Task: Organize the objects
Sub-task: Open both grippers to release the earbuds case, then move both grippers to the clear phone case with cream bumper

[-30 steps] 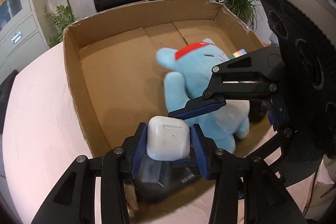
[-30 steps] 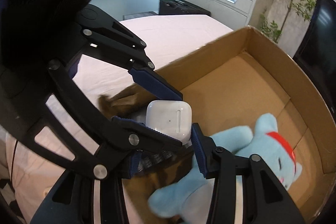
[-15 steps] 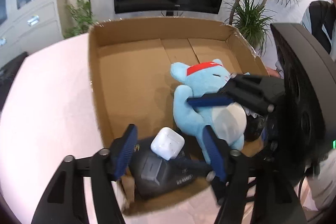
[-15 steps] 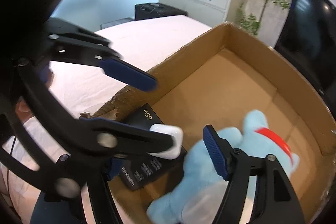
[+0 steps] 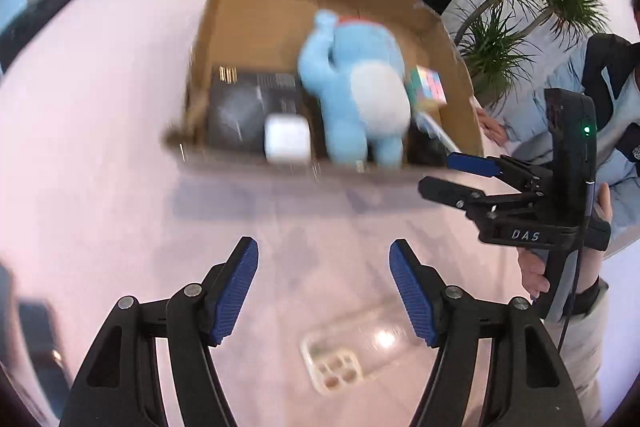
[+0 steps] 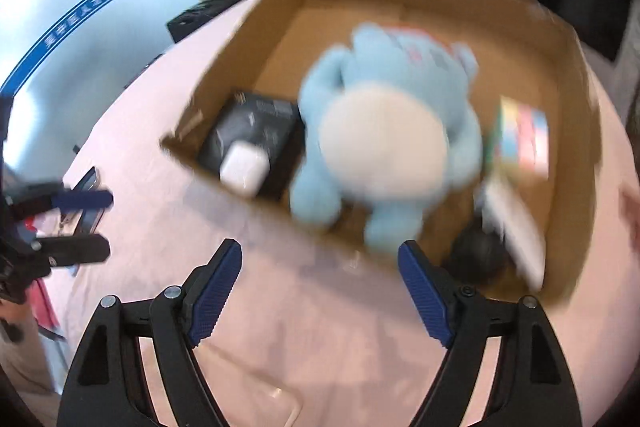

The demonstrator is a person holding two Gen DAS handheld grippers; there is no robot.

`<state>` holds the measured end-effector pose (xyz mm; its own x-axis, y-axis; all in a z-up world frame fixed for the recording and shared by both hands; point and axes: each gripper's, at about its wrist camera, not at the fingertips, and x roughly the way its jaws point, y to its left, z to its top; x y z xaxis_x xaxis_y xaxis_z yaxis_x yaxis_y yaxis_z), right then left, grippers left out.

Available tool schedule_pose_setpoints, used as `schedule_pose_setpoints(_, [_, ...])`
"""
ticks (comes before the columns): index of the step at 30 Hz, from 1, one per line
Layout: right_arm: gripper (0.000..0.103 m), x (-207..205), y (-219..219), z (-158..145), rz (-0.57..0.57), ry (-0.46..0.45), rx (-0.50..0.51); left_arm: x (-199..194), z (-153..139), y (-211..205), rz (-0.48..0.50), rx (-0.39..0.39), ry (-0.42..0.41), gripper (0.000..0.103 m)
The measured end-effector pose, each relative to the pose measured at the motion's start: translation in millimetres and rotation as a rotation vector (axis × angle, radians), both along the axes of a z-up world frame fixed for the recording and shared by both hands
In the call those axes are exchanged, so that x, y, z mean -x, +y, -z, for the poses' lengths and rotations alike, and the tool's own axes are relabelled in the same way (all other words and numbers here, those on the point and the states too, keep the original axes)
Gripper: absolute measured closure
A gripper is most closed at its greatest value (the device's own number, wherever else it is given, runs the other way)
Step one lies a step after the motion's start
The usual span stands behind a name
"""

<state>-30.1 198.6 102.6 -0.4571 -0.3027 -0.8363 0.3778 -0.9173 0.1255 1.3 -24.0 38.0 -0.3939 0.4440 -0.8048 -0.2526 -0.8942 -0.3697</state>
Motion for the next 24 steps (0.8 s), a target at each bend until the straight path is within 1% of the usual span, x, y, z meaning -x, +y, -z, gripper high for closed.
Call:
schedule_pose_setpoints(1, [0.023, -12, 6, 4, 0.022, -0.009, -0.010, -7, 6, 4, 0.008, 0.025, 0.004, 0.035])
schedule_pose_setpoints(3, [0.023, -33, 18, 9, 0.039, -0.017, 0.006, -26, 22, 12, 0.018, 0.072, 0.003, 0.035])
schedule_pose_setpoints(5, [0.021, -53, 31, 11, 0.071, -0.022, 0.064, -45, 37, 14, 0.024, 0.054, -0.013, 0.035])
schedule_pose_setpoints(7, [0.010, -69, 41, 16, 0.098, -0.016, 0.095, -62, 53, 15, 0.041, 0.025, -0.039, 0.035])
schedule_pose_setpoints(8, [0.001, -80, 46, 21, 0.106, -0.004, 0.082, -67, 61, 16, 0.048, 0.021, -0.047, 0.035])
schedule_pose_setpoints(9, [0.001, -86, 49, 25, 0.112, 0.014, 0.062, -70, 69, 19, 0.046, 0.023, -0.060, 0.035])
schedule_pose_setpoints(10, [0.001, -95, 54, 34, 0.126, 0.026, 0.018, -72, 77, 21, 0.035, 0.033, -0.071, 0.035])
schedule_pose_setpoints(11, [0.001, -99, 57, 42, 0.135, 0.017, 0.000, -74, 85, 23, 0.021, 0.046, -0.077, 0.035])
schedule_pose_setpoints(12, [0.001, -105, 63, 48, 0.150, 0.008, -0.006, -76, 90, 26, 0.016, 0.058, -0.079, 0.035])
schedule_pose_setpoints(13, [0.001, -113, 70, 57, 0.170, -0.002, 0.011, -80, 94, 29, 0.027, 0.060, -0.080, 0.035])
schedule_pose_setpoints(15, [0.004, -124, 80, 64, 0.166, -0.030, 0.045, -86, 99, 35, 0.061, 0.060, -0.085, 0.035])
schedule_pose_setpoints(17, [0.007, -130, 83, 71, 0.159, -0.036, 0.099, -93, 102, 36, 0.053, 0.069, -0.083, 0.035])
schedule_pose_setpoints(19, [0.016, -133, 73, 81, 0.115, -0.056, 0.148, -101, 103, 36, 0.024, 0.110, -0.048, 0.035])
schedule_pose_setpoints(21, [0.029, -136, 62, 90, 0.107, -0.057, 0.159, -108, 107, 34, 0.009, 0.117, -0.042, 0.036])
schedule_pose_setpoints(22, [0.031, -140, 53, 96, 0.101, -0.052, 0.152, -112, 110, 33, 0.009, 0.097, -0.050, 0.036])
schedule_pose_setpoints(23, [0.031, -144, 46, 101, 0.088, -0.051, 0.145, -115, 110, 34, 0.006, 0.091, -0.038, 0.036])
schedule_pose_setpoints(24, [0.032, -150, 39, 104, 0.080, -0.024, 0.124, -117, 110, 34, 0.003, 0.095, -0.030, 0.036])
